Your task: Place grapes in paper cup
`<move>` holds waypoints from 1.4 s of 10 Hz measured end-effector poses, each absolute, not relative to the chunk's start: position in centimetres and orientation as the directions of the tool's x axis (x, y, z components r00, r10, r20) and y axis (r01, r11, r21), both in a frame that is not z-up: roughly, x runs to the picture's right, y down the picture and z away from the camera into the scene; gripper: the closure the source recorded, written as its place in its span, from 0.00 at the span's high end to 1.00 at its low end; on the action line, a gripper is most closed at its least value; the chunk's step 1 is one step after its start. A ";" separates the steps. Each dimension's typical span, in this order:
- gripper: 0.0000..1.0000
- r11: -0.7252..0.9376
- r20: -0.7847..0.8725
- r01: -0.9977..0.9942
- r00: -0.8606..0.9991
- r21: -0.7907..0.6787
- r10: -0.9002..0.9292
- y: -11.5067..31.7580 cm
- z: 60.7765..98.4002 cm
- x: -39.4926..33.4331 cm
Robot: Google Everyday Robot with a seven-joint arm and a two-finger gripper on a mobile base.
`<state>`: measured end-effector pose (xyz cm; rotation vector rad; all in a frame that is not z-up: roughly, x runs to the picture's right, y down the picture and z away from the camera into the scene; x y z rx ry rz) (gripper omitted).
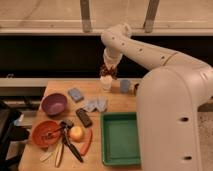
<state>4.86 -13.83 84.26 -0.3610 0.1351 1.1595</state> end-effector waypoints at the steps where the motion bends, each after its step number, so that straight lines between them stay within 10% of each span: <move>1: 0.00 0.345 -0.290 -0.910 0.402 -0.230 0.868 -13.9 85.2 4.7; 3: 0.03 0.336 -0.302 -0.906 0.406 -0.257 0.863 -13.1 86.6 4.2; 10: 0.71 0.333 -0.332 -0.899 0.418 -0.283 0.846 -11.5 87.7 4.0; 14: 0.74 0.337 -0.317 -0.894 0.424 -0.295 0.849 -12.1 86.9 3.8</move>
